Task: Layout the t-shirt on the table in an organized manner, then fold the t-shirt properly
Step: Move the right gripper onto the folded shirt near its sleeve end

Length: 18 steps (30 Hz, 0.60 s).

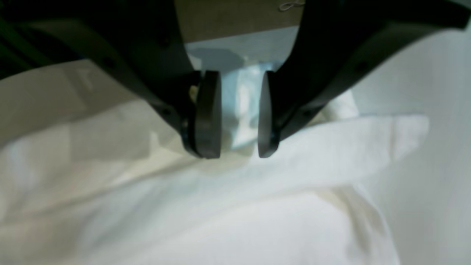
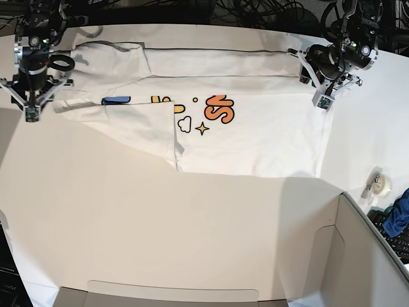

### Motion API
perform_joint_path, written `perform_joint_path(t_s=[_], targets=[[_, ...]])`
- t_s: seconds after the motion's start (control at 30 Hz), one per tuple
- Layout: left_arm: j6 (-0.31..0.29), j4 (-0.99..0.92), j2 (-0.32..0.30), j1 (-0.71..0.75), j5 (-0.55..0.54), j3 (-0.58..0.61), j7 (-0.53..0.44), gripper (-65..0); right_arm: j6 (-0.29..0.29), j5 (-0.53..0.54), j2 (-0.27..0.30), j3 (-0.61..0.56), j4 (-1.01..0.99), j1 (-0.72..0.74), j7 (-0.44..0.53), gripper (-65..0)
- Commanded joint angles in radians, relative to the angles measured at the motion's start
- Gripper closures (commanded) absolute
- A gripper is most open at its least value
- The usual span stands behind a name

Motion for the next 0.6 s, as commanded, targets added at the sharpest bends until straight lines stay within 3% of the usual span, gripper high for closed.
perform_joint_path(t_s=[0.0,0.07,0.17,0.23,0.33,0.4,0.47,0.57], targets=[[0.001,0.016,-0.011,-0.01,0.003,-0.009,0.026,-17.3,-0.003,-0.001,0.012,-0.031,0.02,0.01,0.018,-21.2],[0.001,0.016,-0.011,-0.022,0.003,-0.009,0.037,-17.3,-0.001,-0.015,0.035,-0.11,0.02,0.03,0.018,-25.8],[0.001,0.014,-0.011,-0.027,0.003,-0.009,0.037,-17.3,0.0,-0.125,0.087,-0.302,0.02,0.053,0.018,-25.7],[0.001,0.013,-0.011,-0.041,0.003,-0.009,0.039,-17.3,0.0,-0.265,0.124,-0.44,0.02,0.064,0.011,-25.4],[0.001,0.009,-0.011,-0.045,0.003,-0.009,0.039,-17.3,0.007,-0.536,0.145,-0.627,0.019,0.09,-0.097,-25.3],[0.001,0.008,-0.011,-0.045,0.003,-0.009,0.039,-17.3,0.054,-0.693,0.145,-0.726,0.019,0.104,-0.158,-25.3],[0.001,0.008,-0.011,-0.045,0.003,-0.009,0.039,-17.3,0.146,-0.826,0.14,-0.799,0.019,0.107,-0.187,-25.3],[0.001,0.008,0.011,-0.045,0.005,-0.009,0.039,-17.4,0.24,-0.871,0.156,-0.818,0.013,0.098,-0.187,-25.3]])
